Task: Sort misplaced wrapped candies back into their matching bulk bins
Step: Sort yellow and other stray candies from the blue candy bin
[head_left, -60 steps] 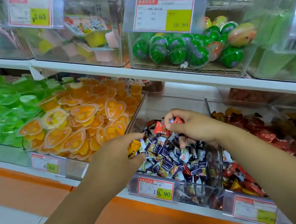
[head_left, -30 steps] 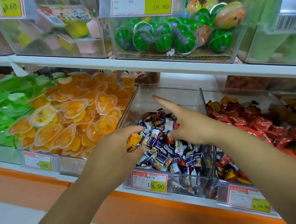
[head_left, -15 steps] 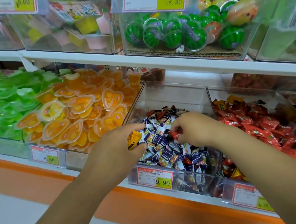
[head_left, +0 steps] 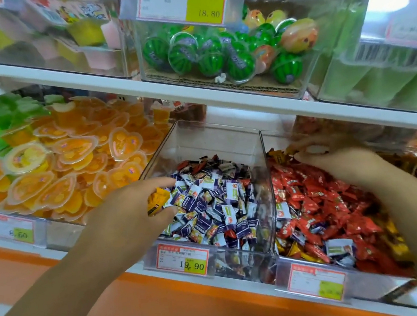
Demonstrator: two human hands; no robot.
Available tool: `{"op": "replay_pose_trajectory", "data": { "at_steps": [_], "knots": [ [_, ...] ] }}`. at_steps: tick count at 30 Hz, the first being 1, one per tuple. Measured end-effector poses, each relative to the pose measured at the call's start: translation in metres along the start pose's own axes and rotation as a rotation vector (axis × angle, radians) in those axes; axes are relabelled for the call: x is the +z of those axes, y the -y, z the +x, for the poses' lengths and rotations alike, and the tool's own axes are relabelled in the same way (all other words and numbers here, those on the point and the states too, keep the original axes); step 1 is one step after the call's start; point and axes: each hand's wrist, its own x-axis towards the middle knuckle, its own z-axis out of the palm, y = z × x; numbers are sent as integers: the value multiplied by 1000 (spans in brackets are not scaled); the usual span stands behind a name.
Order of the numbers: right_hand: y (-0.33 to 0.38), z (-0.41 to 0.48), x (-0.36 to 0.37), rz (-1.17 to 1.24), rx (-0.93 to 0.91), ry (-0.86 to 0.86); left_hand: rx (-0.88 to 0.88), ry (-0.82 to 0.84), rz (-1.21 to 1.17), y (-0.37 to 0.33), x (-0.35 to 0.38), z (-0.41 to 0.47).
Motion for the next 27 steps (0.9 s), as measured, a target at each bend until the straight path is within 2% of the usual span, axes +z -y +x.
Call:
{"op": "replay_pose_trajectory", "data": {
  "at_steps": [3,5,8,12,15,18,20,24,27],
  "knots": [
    [30,3,13,20,-121,-24,0,-23,-4,0,-2,2],
    [55,14,28,-72,-214,141,-16,-48,8,0,-4,1],
    [74,49,59,-407,-244,484,-19,-77,36,4,-5,2],
    [75,90,88,-815,-206,644,-20,-49,112,9,-4,2],
    [70,103,109,-915,-175,753,5,-49,83,10,-3,3],
    [69,105,108,-885,-206,731,46,-57,22,10,-3,4],
    [73,105,93,-745,-225,672,67,-80,-21,10,-4,5],
    [92,112,70,-377,-294,443,67,-97,-27,15,-1,6],
    [106,118,86,-305,-350,379,70,-83,-20,17,-1,9]
  ]
}}
